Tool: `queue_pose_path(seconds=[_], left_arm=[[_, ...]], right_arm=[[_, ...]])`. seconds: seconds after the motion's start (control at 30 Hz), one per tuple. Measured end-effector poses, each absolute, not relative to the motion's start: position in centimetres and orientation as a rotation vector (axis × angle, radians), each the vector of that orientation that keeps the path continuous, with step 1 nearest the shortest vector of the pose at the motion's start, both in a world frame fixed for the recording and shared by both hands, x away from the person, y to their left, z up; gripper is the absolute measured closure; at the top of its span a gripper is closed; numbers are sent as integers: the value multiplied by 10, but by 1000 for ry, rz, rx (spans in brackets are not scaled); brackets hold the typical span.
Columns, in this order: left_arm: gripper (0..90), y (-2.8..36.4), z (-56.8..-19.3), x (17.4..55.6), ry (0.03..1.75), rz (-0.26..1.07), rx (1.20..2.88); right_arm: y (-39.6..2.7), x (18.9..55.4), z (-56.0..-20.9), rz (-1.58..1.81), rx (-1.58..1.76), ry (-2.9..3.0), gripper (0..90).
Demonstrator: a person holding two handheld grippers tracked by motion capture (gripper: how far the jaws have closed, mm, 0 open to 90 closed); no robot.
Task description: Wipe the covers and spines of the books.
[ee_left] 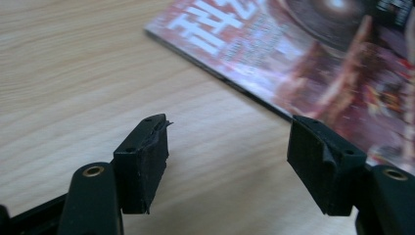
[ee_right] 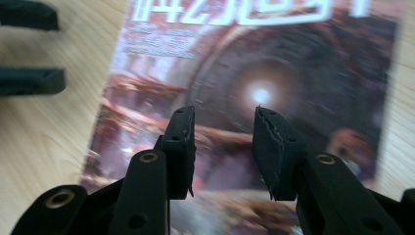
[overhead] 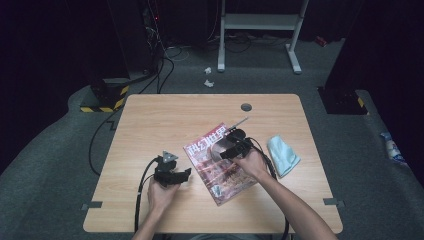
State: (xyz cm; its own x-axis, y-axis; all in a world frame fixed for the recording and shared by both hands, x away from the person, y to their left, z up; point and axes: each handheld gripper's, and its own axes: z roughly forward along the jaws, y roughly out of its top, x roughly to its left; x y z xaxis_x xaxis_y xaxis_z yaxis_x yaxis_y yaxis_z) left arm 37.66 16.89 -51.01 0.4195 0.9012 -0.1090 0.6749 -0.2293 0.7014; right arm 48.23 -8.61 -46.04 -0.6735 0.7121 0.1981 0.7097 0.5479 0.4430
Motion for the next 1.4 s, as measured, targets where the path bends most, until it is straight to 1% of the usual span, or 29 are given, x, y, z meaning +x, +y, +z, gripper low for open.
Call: queue_pose_path(seconds=[0.3,0.5,0.63,0.8,0.9,1.07,1.4], left_arm=[[315,131,-504,359,1268,351,2083],[315,117,-505,353,1262,284,2100],[324,110,-507,351,1260,277,2118],[332,102,-507,349,1248,271,2121],[335,98,-508,350,1245,272,2122],[343,95,-509,351,1249,268,2112],[357,96,-507,361,1261,279,2130]], right_arm=[[-139,474,-473,775,1325,2665,607],[-168,465,-479,771,1346,2614,613],[-182,457,-485,784,1360,2603,618],[-191,445,-489,817,1366,2598,635],[-195,439,-491,837,1327,2620,685],[-198,432,-494,882,1333,2631,719],[-199,425,-496,908,1332,2632,730]])
